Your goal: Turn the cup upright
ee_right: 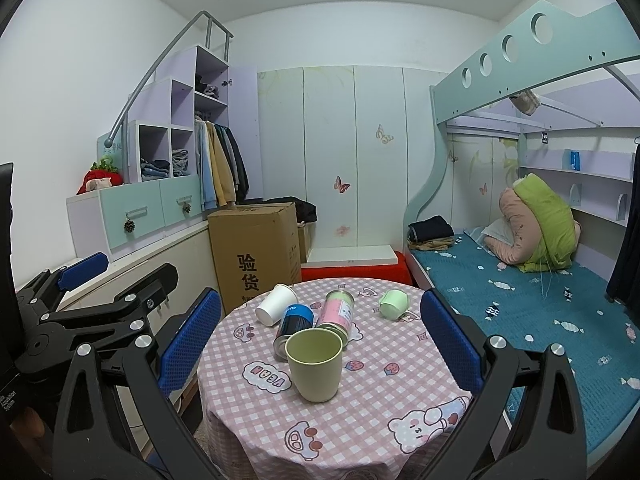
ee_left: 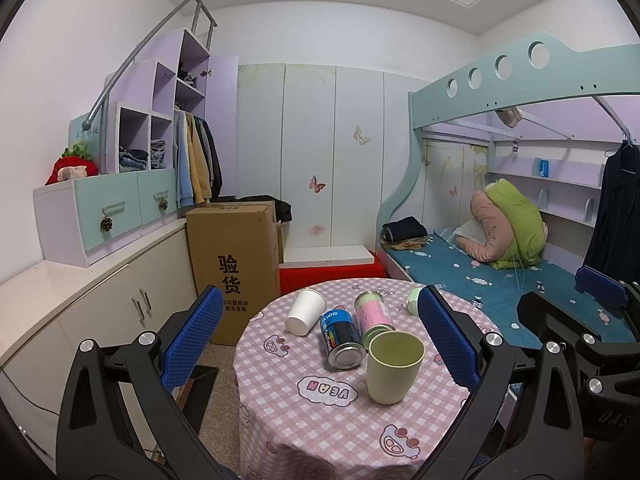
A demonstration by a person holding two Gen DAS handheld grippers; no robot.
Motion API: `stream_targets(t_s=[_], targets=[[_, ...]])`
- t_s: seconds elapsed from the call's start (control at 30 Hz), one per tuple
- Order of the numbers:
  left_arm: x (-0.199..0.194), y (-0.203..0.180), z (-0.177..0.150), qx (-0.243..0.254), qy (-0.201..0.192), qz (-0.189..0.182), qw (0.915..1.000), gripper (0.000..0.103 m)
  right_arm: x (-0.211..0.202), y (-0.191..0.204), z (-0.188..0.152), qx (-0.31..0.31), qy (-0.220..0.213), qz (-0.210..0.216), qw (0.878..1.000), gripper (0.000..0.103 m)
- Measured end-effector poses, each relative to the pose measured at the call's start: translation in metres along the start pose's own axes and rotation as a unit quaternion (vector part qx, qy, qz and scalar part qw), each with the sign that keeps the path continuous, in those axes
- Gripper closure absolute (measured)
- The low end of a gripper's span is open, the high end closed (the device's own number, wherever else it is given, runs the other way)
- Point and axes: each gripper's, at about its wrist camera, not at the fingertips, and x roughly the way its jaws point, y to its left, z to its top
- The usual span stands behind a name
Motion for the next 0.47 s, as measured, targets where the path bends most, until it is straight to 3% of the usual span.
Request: stream_targets(t_s=[0.47], targets=[[0.017,-0.002,-0.009,0.007,0.01,-0.001,0.9999,0.005,0.016,-0.006,-0.005,0.007,0.016,-0.003,1.0,0.007]])
